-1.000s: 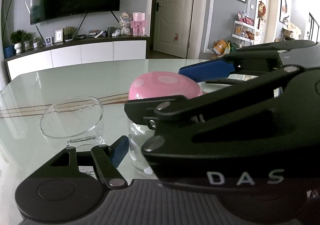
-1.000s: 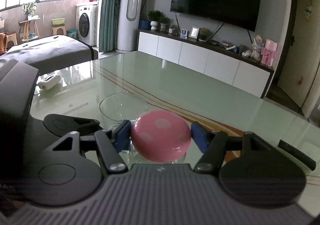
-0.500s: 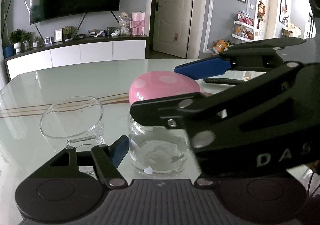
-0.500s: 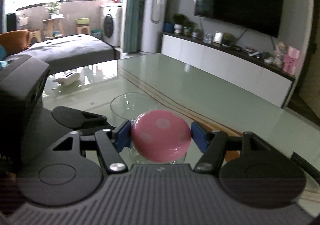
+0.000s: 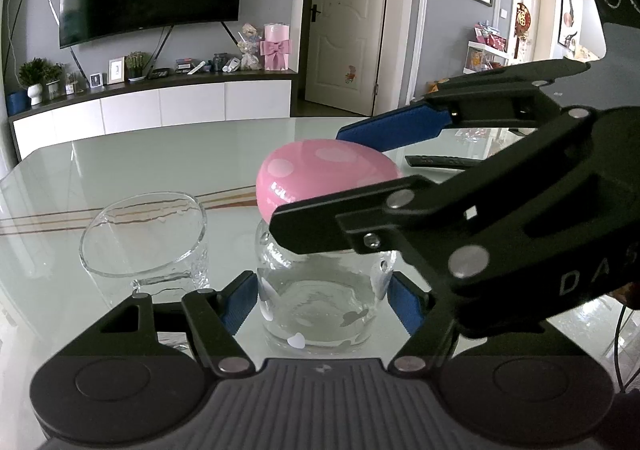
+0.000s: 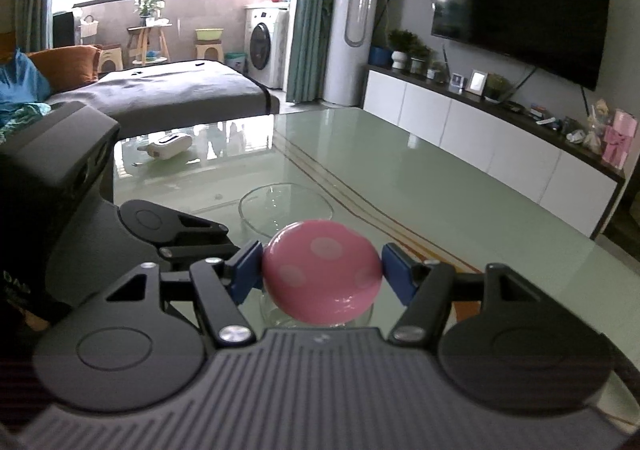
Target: Unscrew bottle cap and pour
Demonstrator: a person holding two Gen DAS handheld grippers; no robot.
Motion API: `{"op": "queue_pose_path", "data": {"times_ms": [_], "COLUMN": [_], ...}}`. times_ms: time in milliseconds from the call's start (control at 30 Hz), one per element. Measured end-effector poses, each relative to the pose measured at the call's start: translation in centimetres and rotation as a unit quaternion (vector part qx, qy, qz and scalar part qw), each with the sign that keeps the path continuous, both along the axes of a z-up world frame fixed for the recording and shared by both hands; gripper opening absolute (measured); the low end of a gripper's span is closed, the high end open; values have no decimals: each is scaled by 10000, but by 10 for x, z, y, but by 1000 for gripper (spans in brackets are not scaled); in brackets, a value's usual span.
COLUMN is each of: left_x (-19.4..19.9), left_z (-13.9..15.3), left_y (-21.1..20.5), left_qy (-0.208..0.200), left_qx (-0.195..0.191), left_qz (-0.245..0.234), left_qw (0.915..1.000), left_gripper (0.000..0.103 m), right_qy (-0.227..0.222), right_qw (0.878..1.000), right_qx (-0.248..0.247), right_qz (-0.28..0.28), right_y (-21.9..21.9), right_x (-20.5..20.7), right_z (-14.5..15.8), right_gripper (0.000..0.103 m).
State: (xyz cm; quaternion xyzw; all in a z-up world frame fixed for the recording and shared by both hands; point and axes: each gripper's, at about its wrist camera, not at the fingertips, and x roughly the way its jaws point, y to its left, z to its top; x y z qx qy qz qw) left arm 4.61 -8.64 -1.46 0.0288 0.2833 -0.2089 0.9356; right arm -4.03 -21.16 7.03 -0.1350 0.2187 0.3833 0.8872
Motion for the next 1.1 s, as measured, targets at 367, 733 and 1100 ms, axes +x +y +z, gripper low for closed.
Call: {"op": "queue_pose_path", "data": {"times_ms": [367, 733, 1100], "left_x": [-2, -3, -4], "left_z": [-2, -2, -1], "left_y": [1, 1, 2], "left_qy": [-2, 6, 93], "left_qx": [4, -4, -83], "left_qz": [-8, -1, 25], "left_qw": [10000, 10000, 9999], "left_gripper": [74, 74, 75], "right_qy": [86, 32, -79], "right_qw": [9993, 9985, 9992], "right_qx": [165, 156, 131], "right_qz": [331, 515, 382], "right_y": [-11, -12, -15], "right_x": [8, 14, 9], "right_z": [5, 12, 16], "right_gripper": [66, 66, 66]}}
